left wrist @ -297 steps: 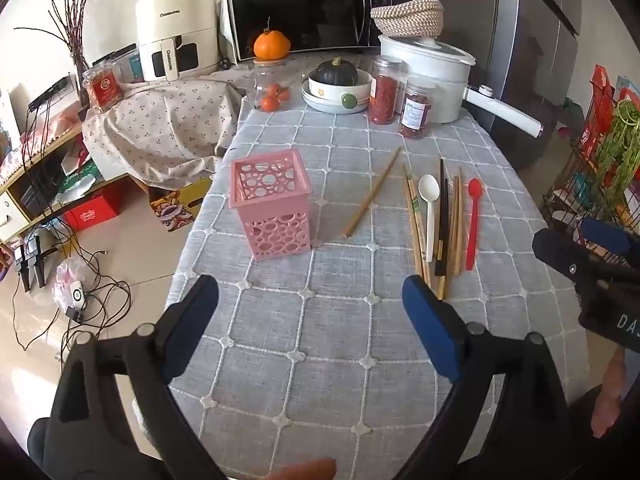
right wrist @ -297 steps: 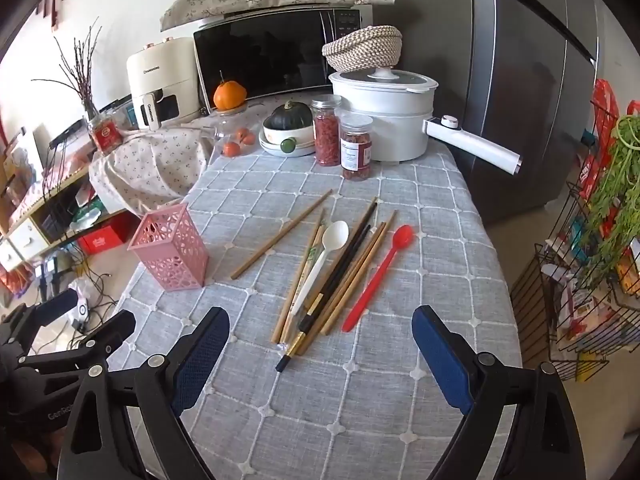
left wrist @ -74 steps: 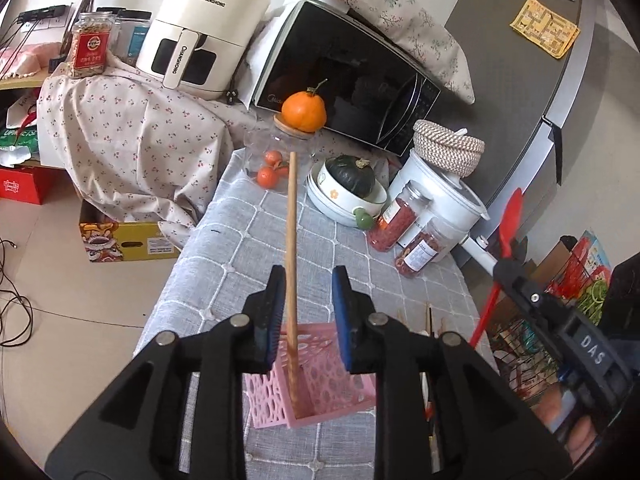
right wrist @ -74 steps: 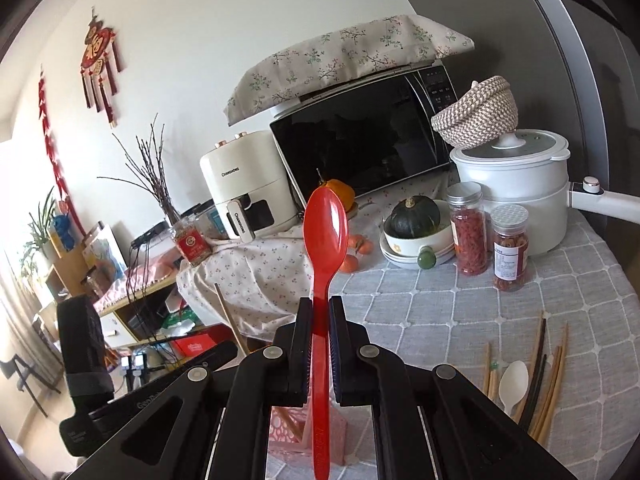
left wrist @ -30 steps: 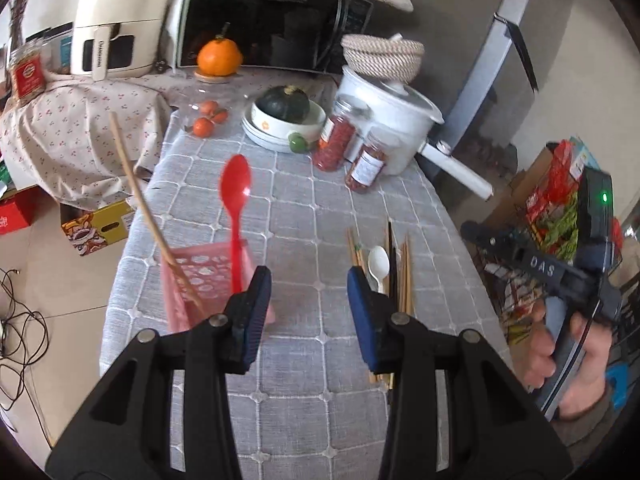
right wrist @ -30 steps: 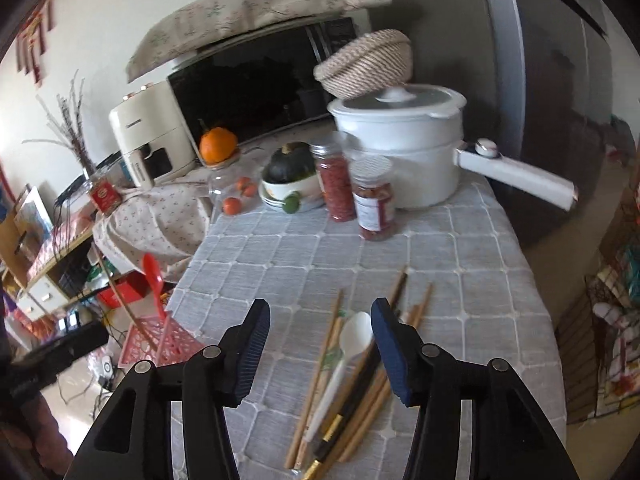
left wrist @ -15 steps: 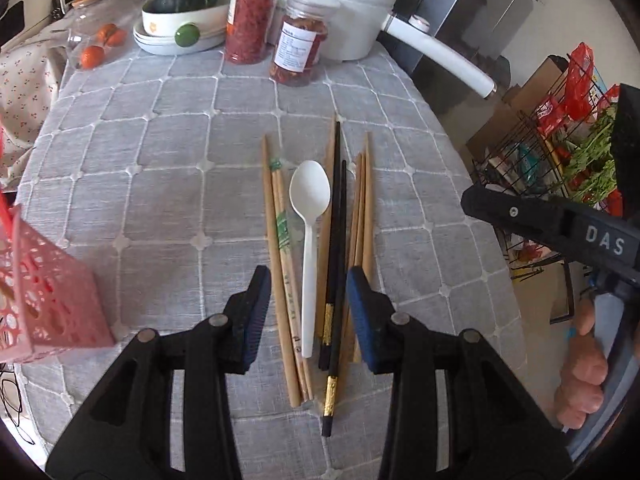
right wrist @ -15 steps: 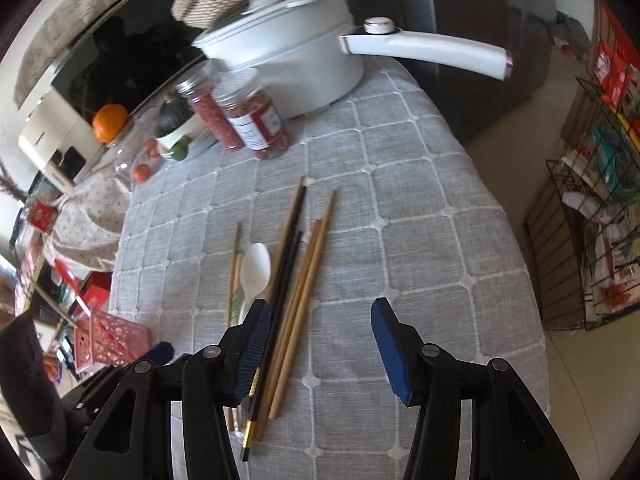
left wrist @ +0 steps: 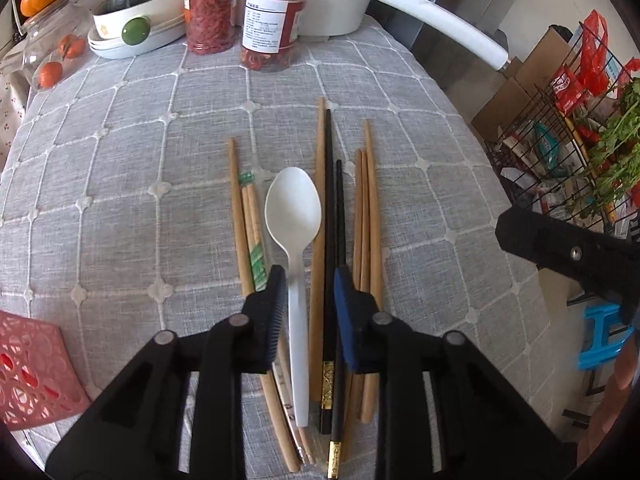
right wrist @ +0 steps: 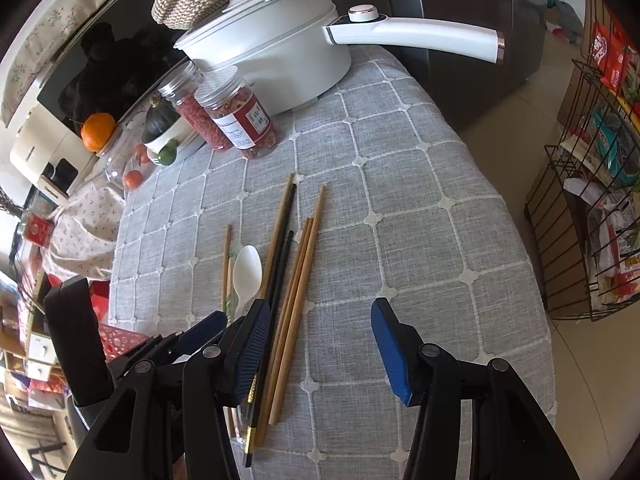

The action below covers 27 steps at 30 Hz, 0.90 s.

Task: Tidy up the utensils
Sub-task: 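Grasp the white plastic spoon with the left tool while the right tool reaches toward the chopsticks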

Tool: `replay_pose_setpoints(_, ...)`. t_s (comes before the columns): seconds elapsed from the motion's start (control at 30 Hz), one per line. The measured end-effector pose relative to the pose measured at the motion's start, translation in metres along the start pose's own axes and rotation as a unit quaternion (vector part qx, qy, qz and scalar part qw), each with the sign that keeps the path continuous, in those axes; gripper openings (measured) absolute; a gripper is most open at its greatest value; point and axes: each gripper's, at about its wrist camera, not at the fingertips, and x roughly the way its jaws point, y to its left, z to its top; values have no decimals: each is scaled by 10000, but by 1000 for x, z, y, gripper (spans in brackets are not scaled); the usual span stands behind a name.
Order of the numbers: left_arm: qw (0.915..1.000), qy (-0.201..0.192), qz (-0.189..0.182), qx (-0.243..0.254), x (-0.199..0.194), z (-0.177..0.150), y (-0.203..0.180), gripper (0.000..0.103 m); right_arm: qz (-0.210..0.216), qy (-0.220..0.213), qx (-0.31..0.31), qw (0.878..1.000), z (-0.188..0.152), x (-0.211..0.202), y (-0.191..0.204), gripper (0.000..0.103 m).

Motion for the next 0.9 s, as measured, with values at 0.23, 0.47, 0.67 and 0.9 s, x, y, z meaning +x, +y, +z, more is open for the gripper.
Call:
replay_pose_setpoints(0.23, 9998, -165, -74, -129, -2, 0, 6, 0, -133, 74, -36, 9999, 0, 10, -2, 54)
replay_pose_setpoints(0.47, 9985, -366, -309, -282, -17, -4, 16, 0, -236, 229, 19, 9995, 3, 24, -10, 54)
replay_pose_setpoints(0.67, 9967, -449, -581, -335, -20, 1, 15, 2, -270, 338, 94, 9990, 4, 34, -13, 54)
replay_pose_setpoints(0.9, 9985, -216, -370, -351, -4, 4, 7, 30, -141, 304, 8, 9994, 4, 29, -7, 54)
